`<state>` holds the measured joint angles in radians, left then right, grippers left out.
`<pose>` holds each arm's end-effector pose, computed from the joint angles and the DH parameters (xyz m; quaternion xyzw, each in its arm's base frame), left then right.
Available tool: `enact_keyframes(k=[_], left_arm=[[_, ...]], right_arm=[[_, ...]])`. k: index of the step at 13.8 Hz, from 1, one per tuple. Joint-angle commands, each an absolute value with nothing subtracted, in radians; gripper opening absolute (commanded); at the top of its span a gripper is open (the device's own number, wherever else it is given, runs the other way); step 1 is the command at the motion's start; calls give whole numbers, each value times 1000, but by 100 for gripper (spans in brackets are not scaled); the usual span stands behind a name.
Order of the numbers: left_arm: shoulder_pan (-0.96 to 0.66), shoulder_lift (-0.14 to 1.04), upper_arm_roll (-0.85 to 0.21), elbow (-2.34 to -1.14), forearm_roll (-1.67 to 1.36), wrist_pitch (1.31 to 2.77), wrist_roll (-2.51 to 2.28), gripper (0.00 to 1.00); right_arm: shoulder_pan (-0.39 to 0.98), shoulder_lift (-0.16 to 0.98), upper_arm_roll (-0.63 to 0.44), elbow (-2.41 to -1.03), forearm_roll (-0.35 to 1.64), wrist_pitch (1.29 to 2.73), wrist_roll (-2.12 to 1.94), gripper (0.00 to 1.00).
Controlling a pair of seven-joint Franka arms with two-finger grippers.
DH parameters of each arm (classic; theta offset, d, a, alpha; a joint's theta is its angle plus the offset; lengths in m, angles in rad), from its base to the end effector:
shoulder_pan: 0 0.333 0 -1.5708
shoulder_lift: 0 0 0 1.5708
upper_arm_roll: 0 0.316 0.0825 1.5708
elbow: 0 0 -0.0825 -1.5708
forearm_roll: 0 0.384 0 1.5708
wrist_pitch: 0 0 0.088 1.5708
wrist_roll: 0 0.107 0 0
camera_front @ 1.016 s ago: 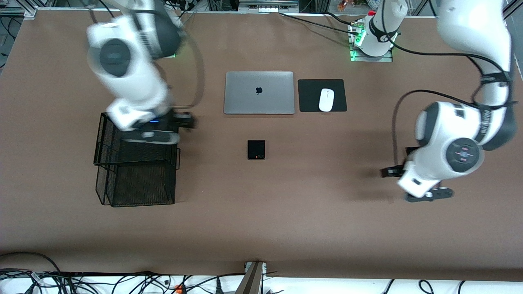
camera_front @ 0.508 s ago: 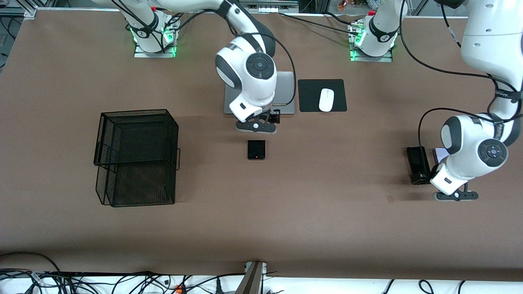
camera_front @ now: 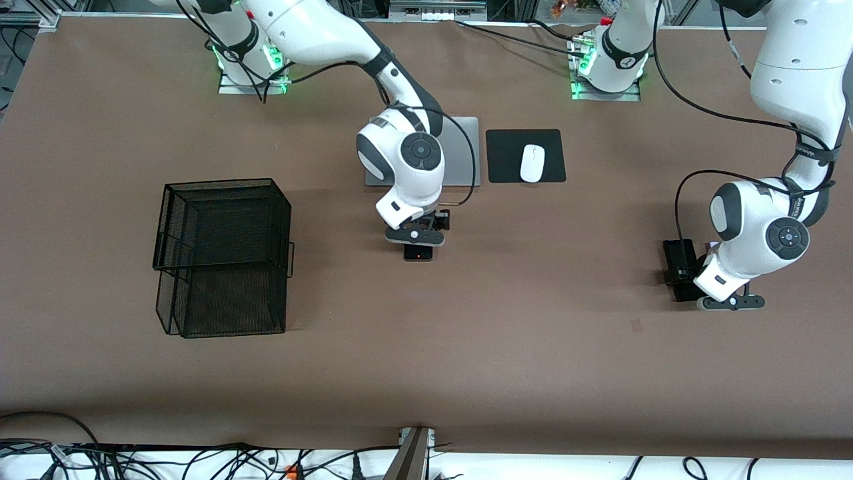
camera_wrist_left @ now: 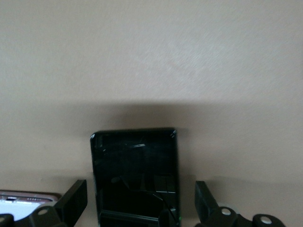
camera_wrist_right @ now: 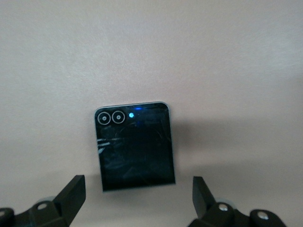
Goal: Place phones with both arms
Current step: 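Grasp the flip phone with the right gripper while the left gripper grasps the tall phone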
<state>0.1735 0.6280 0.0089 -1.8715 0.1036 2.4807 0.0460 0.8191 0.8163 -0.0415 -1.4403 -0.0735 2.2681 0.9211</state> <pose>0.6240 0.1145 0.1735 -0.9990 -0.0261 0.0133 0.0327 0.5144 0.5116 0.2045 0.9982 -0.0416 0.0365 0.0242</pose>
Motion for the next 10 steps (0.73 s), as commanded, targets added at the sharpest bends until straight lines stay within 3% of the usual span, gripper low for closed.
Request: enact_keyframes(k=[1, 3, 4, 5, 7, 8, 9, 10], left_arm=[[202, 615, -12, -1908, 123, 2493, 63, 100], [209, 617, -12, -1911, 118, 2493, 61, 97], [209, 617, -14, -1911, 115, 2491, 61, 78], [207, 617, -14, -1911, 112, 2482, 58, 49], [209, 621, -24, -1911, 112, 2479, 54, 20], [210, 621, -26, -1910, 112, 2471, 52, 15], [209, 615, -26, -1904, 112, 2452, 52, 11], [209, 608, -28, -1895, 112, 2435, 57, 11]], right_arm=[[816, 833, -34, -1448, -92, 2313, 914, 100], [815, 853, -35, -1448, -92, 2348, 914, 100], [815, 859, -35, -1448, -92, 2352, 914, 100], [816, 864, -35, -1448, -92, 2368, 914, 100], [815, 873, -35, -1448, -94, 2375, 913, 100], [813, 873, -35, -1448, -94, 2375, 905, 77], [811, 871, -35, -1448, -92, 2373, 897, 45], [811, 868, -35, -1448, -94, 2370, 896, 24]])
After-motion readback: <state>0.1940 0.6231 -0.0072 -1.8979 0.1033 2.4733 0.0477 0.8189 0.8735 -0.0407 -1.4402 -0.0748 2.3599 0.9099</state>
